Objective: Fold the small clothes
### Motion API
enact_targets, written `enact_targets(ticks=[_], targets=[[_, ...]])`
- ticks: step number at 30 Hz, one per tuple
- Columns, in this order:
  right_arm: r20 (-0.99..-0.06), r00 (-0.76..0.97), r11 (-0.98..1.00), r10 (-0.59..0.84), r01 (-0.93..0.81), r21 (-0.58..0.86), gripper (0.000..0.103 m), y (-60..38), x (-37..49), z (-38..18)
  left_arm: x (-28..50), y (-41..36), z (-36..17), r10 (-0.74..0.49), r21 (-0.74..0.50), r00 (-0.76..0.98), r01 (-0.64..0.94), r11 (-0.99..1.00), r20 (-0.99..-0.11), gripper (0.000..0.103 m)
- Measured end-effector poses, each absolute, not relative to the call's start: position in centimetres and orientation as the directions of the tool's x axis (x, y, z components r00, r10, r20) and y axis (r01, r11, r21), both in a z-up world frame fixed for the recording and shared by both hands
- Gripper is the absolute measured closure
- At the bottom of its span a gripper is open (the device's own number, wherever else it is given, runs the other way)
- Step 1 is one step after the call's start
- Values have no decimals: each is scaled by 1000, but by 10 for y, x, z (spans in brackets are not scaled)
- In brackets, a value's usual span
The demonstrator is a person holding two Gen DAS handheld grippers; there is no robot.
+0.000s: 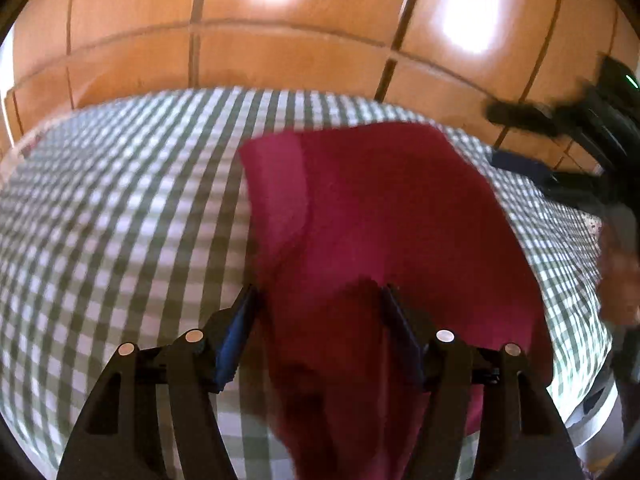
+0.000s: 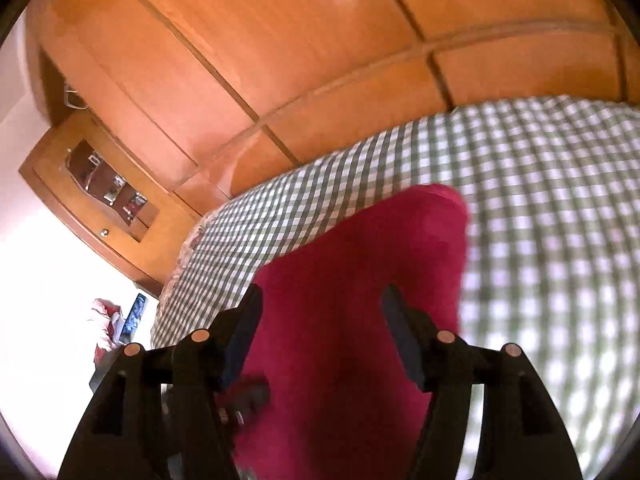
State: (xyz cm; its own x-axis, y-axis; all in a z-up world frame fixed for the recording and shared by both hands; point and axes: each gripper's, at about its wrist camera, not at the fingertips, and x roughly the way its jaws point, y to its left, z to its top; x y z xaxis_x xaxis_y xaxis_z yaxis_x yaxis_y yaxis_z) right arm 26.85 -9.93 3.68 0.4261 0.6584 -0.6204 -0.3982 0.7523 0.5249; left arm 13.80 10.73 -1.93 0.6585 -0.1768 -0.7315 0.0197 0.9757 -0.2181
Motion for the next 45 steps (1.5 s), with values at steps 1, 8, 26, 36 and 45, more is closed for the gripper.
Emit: enact_targets(ticks=[1,8,26,36,45], targets=[[-679,415,794,606,-369,483,42,-88,283,23,137,110,-25,-179,-226,651,12,974,-738,40],[-751,434,862,497,-346,371,38,-76,300,-14,126,110,-28,-158,-219,663,-10,976,-732,39],[-678,505,833,534,-449,322,28,-134,134,-4,100,113,-15,-86,-171,689,-57,984,-720,18],[-697,466,835,545,-380,398,25,-139,119,-49,94,108,-20,-70,-148,685,-56,987,-726,17],[-707,439,823,554,-418,385,18,-135,97,-55,95,133,-44,-217,-320,657,-38,947,-722,15]])
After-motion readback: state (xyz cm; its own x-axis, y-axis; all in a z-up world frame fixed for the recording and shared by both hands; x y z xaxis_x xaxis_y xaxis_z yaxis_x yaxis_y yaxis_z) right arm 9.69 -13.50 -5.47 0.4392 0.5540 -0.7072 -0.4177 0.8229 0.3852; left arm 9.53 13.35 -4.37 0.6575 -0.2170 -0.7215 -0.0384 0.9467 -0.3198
